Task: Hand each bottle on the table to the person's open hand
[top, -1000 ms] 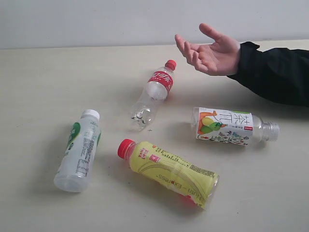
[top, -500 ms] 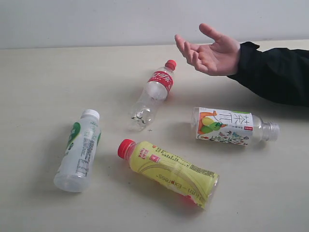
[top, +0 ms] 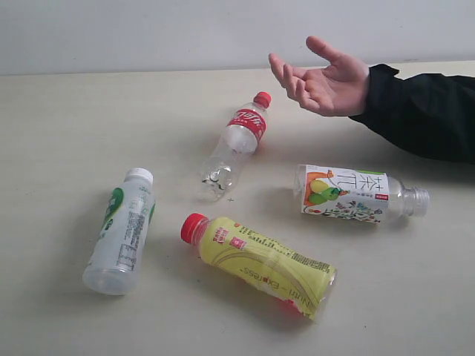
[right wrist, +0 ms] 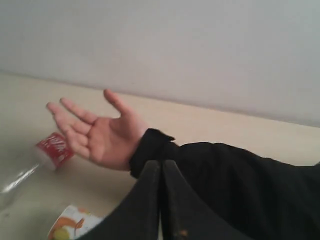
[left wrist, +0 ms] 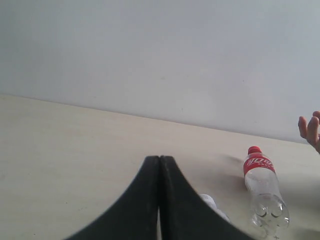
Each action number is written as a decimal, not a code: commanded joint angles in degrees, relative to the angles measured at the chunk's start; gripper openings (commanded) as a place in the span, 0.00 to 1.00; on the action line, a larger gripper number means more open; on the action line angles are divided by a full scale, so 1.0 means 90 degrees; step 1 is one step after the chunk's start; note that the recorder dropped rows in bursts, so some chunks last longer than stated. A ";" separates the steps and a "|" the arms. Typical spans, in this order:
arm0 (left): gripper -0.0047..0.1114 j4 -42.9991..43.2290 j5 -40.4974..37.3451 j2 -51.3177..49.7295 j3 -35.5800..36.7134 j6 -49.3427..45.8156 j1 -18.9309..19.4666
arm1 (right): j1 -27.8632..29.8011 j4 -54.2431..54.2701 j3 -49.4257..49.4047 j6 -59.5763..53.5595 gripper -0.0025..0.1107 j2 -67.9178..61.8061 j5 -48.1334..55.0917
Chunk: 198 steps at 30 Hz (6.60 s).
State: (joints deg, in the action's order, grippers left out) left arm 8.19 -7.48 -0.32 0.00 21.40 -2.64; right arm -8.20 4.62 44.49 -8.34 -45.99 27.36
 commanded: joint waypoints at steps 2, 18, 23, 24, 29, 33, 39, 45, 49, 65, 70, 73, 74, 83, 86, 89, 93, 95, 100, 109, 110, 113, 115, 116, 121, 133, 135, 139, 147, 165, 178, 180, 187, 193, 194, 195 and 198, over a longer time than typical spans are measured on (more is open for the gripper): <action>0.04 0.0021 0.0029 0.0036 0.0000 -0.0005 -0.0024 | -0.0402 0.1527 0.0541 -0.2234 0.02 -0.0700 0.1272; 0.04 0.0021 0.0029 0.0036 0.0000 -0.0005 -0.0024 | -0.1688 0.1432 0.2146 -0.2514 0.10 -0.2882 0.4202; 0.04 0.0021 0.0029 0.0036 0.0000 -0.0005 -0.0024 | -0.2079 0.1280 0.2231 -0.2796 0.10 -0.3231 0.4131; 0.04 0.0021 0.0029 0.0036 0.0000 -0.0005 -0.0024 | -0.2164 0.1200 0.2231 -0.2796 0.10 -0.3314 0.4119; 0.04 0.0021 0.0029 0.0036 0.0000 -0.0005 -0.0024 | -0.2493 0.0634 0.2231 -0.2503 0.10 -0.3663 0.4149; 0.04 0.0021 0.0029 0.0036 0.0000 -0.0005 -0.0024 | -0.2565 0.0658 0.2231 -0.2560 0.10 -0.3711 0.4138; 0.04 0.0021 0.0029 0.0036 0.0000 -0.0005 -0.0024 | -0.2565 0.0642 0.2231 -0.2627 0.10 -0.3767 0.4156; 0.04 0.0021 0.0029 0.0036 0.0000 -0.0005 -0.0024 | -0.2565 0.0787 0.2231 -0.2758 0.13 -0.4092 0.4132; 0.04 0.0021 0.0029 0.0036 0.0000 -0.0005 -0.0024 | -0.2714 0.0708 0.2231 -0.2758 0.19 -0.4350 0.4077; 0.04 0.0021 0.0029 0.0036 0.0000 -0.0005 -0.0024 | -0.3822 0.0555 0.2231 -0.2331 0.61 -0.5458 0.3126; 0.04 0.0021 0.0029 0.0036 0.0000 -0.0005 -0.0024 | -0.3822 0.0467 0.2231 -0.1999 0.69 -0.5663 0.2867; 0.04 0.0021 0.0029 0.0036 0.0000 -0.0005 -0.0024 | -0.3822 0.0504 0.2286 -0.1904 0.70 -0.5755 0.2862; 0.04 0.0021 0.0029 0.0036 0.0000 -0.0005 -0.0024 | -0.3822 0.0570 0.2319 -0.1884 0.70 -0.5776 0.2851; 0.04 0.0021 0.0029 0.0036 0.0000 -0.0005 -0.0024 | -0.4200 0.0449 0.2359 -0.1865 0.69 -0.6000 0.2780; 0.04 0.0021 0.0029 0.0036 0.0000 -0.0005 -0.0024 | -0.4274 0.0446 0.2359 -0.1716 0.70 -0.6097 0.2846; 0.04 0.0021 0.0029 0.0036 0.0000 -0.0005 -0.0024 | -0.4274 0.0432 0.2359 -0.1488 0.70 -0.6181 0.2846; 0.04 0.0021 0.0029 0.0036 0.0000 -0.0005 -0.0024 | -0.4274 0.0318 0.2359 -0.1192 0.70 -0.6276 0.2805; 0.04 0.0021 0.0029 0.0036 0.0000 -0.0005 -0.0024 | -0.4274 0.0236 0.2359 -0.0988 0.70 -0.6349 0.2691; 0.04 0.0021 0.0029 0.0036 0.0000 -0.0005 -0.0024 | -0.4274 0.0199 0.2359 -0.1020 0.70 -0.6537 0.2463; 0.04 0.0021 0.0029 0.0036 0.0000 -0.0005 -0.0024 | -0.4274 -0.0513 0.2359 -0.1327 0.70 -0.6653 0.2597; 0.04 0.0021 0.0029 0.0036 0.0000 -0.0005 -0.0024 | -0.4274 -0.0513 0.2359 -0.1338 0.70 -0.6683 0.2580; 0.04 0.0021 0.0029 0.0036 0.0000 -0.0005 -0.0024 | -0.4274 -0.0513 0.2359 -0.1326 0.70 -0.6832 0.2384; 0.04 0.0021 0.0029 0.0036 0.0000 -0.0005 -0.0024 | -0.4274 -0.0513 0.2359 -0.1326 0.70 -0.6925 0.2196; 0.04 0.0021 0.0029 0.0036 0.0000 -0.0005 -0.0024 | -0.4274 -0.0513 0.2359 -0.1326 0.70 -0.6991 0.2152; 0.04 0.0021 0.0029 0.0036 0.0000 -0.0005 -0.0024 | -0.4274 -0.0513 0.2359 -0.1326 0.70 -0.7180 0.2139; 0.04 0.0021 0.0029 0.0036 0.0000 -0.0005 -0.0024 | -0.4274 -0.0459 0.2359 -0.1326 0.70 -0.7457 0.1931; 0.04 0.0021 0.0029 0.0036 0.0000 -0.0005 -0.0024 | -0.4274 -0.0368 0.2359 -0.1326 0.70 -0.7527 0.1945; 0.04 0.0021 0.0029 0.0036 0.0000 -0.0005 -0.0024 | -0.4274 -0.0346 0.2359 -0.1326 0.69 -0.7546 0.2015; 0.04 0.0021 0.0029 0.0036 0.0000 -0.0005 -0.0024 | -0.4274 -0.0346 0.2359 -0.1326 0.67 -0.7546 0.2061; 0.04 0.0021 0.0029 0.0036 0.0000 -0.0005 -0.0024 | -0.4274 -0.0346 0.2359 -0.1326 0.07 -0.7546 0.2415; 0.04 0.0021 0.0029 0.0036 0.0000 -0.0005 -0.0024 | -0.4274 0.0067 0.2359 -0.1211 0.02 -0.6756 0.2629; 0.04 0.0021 0.0029 0.0036 0.0000 -0.0005 -0.0024 | -0.4274 0.0364 0.2359 -0.1199 0.02 -0.6500 0.2640; 0.04 0.0021 0.0029 0.0036 0.0000 -0.0005 -0.0024 | -0.4274 0.0794 0.2359 -0.0929 0.02 -0.5734 0.3263; 0.04 0.0021 0.0029 0.0036 0.0000 -0.0005 -0.0024 | -0.4204 0.0029 0.2359 -0.0047 0.02 -0.5138 0.3352; 0.04 0.0021 0.0029 0.0036 0.0000 -0.0005 -0.0024 | -0.4129 -0.0175 0.2359 0.0138 0.02 -0.5036 0.3352; 0.04 0.0021 0.0029 0.0036 0.0000 -0.0005 -0.0024 | -0.4046 -0.0320 0.2359 0.0271 0.02 -0.4931 0.3385; 0.04 0.0021 0.0029 0.0036 0.0000 -0.0005 -0.0024 | -0.3605 -0.0513 0.2359 0.0457 0.02 -0.4611 0.3461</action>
State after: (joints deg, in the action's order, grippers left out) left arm 8.19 -7.48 -0.32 0.00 21.40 -2.64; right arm -43.63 2.45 65.41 -6.11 -90.16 57.81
